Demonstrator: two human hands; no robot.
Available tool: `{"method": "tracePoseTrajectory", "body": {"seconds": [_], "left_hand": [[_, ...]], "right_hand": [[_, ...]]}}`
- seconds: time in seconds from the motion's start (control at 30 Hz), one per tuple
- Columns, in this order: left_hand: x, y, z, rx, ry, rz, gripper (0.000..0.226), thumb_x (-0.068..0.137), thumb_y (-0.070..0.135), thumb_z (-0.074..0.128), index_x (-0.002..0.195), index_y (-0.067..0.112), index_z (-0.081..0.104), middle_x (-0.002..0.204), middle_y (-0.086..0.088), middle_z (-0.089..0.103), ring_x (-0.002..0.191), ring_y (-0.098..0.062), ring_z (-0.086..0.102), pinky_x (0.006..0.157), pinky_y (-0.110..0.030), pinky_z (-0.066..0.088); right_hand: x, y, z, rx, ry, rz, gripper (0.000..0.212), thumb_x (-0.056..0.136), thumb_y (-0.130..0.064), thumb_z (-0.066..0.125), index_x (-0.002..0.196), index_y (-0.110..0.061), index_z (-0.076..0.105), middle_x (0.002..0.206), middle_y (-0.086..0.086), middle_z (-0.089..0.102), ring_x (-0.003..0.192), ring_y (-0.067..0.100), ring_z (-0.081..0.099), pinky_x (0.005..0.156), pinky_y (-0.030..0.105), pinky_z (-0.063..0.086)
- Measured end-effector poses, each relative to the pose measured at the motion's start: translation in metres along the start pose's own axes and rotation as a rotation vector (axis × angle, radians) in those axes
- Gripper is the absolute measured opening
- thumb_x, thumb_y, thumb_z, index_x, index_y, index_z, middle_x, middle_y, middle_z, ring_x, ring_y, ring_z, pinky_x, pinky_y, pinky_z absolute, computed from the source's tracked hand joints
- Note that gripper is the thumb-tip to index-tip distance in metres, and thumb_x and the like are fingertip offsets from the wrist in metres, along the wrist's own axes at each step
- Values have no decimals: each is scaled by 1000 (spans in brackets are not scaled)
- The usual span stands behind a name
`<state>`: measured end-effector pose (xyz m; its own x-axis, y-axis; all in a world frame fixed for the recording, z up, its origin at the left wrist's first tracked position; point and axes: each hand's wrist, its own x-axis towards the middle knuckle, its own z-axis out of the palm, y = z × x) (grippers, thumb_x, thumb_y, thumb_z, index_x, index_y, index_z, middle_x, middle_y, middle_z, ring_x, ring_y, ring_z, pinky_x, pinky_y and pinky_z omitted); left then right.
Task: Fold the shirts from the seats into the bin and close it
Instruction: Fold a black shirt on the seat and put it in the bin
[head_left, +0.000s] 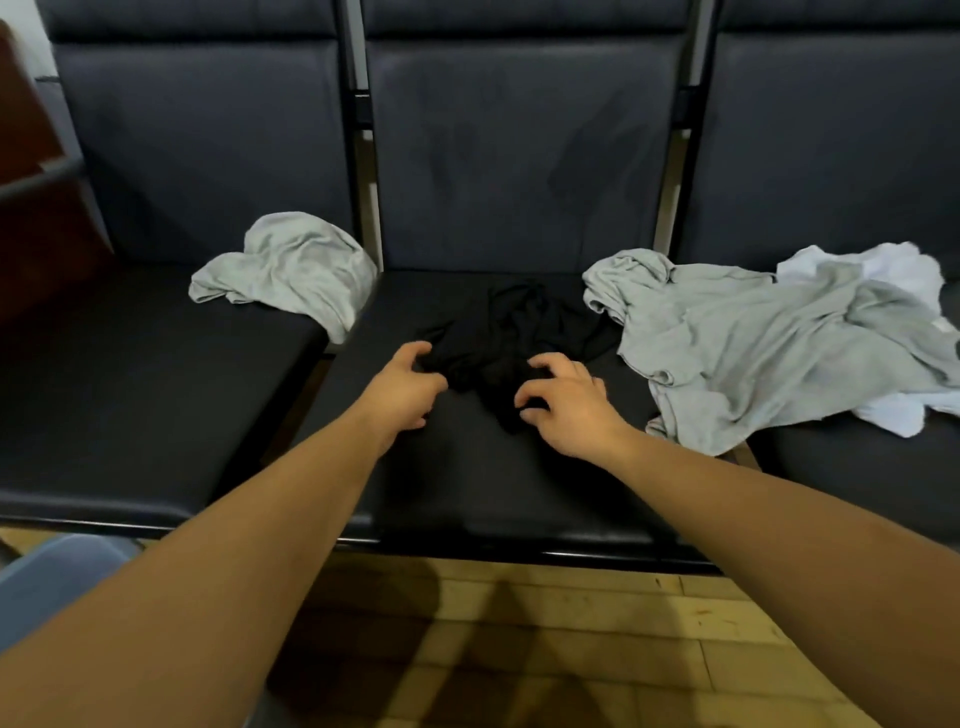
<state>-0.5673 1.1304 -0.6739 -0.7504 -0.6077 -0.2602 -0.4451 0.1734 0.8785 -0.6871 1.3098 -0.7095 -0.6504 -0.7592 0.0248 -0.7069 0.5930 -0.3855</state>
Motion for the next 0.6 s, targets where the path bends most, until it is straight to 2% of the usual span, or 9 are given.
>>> {"method": "tracePoseTrajectory", "body": {"seconds": [0.07, 0.1, 0.17, 0.23, 0.3, 0.37, 0.43, 0.53, 0.6], "left_hand": [[6, -3, -2, 3, -7, 26, 61, 94, 12, 59, 147, 36, 41, 138, -2, 49, 108, -19, 58, 88, -33, 52], [9, -6, -5, 73, -13, 73, 68, 91, 8, 60, 149, 38, 40, 147, 0, 43, 120, -21, 55, 93, -33, 50], [13, -11, -9, 222, -68, 196, 85, 83, -4, 57, 152, 42, 34, 160, 3, 29, 143, -23, 37, 103, -32, 45], [12, -14, -10, 371, -176, 331, 94, 81, -11, 55, 154, 42, 30, 166, 6, 15, 153, -18, 16, 116, -35, 35], [11, -15, -8, 532, -276, 432, 79, 85, -5, 62, 149, 37, 41, 161, 2, 31, 150, -19, 24, 121, -37, 28], [3, -16, -7, 692, -354, 434, 45, 92, 14, 67, 132, 32, 60, 144, 7, 52, 133, -15, 48, 114, -34, 36], [-9, -16, -8, 760, -407, 405, 8, 94, 29, 68, 102, 30, 68, 125, 10, 57, 115, -11, 55, 104, -29, 41], [-25, -10, -15, 594, -330, 334, 7, 95, 19, 65, 89, 16, 66, 95, 1, 58, 90, -15, 59, 79, -24, 45], [-37, 2, -18, 178, -214, 249, 7, 96, 6, 58, 97, 9, 63, 96, -6, 59, 88, -23, 64, 80, -29, 51]], "right_hand": [[-1, -15, -13, 220, -191, -70, 11, 93, -11, 63, 97, -21, 67, 137, -8, 52, 127, 10, 46, 105, 27, 33], [-4, -25, -22, 359, -293, -77, 13, 93, -5, 61, 93, -17, 66, 117, -8, 62, 108, 3, 56, 94, 23, 39], [-13, -44, -44, 676, -450, -60, 18, 94, 3, 54, 87, -11, 63, 83, -4, 60, 75, 2, 58, 75, 21, 46], [-22, -53, -62, 939, -598, -35, 20, 93, 5, 49, 84, -8, 61, 79, 4, 59, 72, 13, 61, 68, 25, 52], [-29, -54, -75, 1056, -638, 1, 11, 87, -1, 53, 85, -9, 61, 79, 6, 60, 71, 18, 59, 66, 29, 49], [-31, -48, -84, 1102, -497, 110, 13, 88, -2, 54, 87, -11, 63, 79, 5, 61, 71, 17, 60, 64, 30, 47], [-30, -38, -93, 1057, -222, 238, 19, 94, -2, 52, 85, -14, 64, 77, 3, 62, 70, 17, 61, 57, 27, 48], [-31, -25, -103, 905, 134, 395, 15, 94, -5, 54, 83, -13, 59, 76, 6, 57, 69, 19, 57, 61, 30, 48], [-36, -19, -108, 754, 219, 415, 9, 93, -5, 56, 85, -10, 56, 74, 11, 51, 65, 21, 54, 52, 26, 45]]}}
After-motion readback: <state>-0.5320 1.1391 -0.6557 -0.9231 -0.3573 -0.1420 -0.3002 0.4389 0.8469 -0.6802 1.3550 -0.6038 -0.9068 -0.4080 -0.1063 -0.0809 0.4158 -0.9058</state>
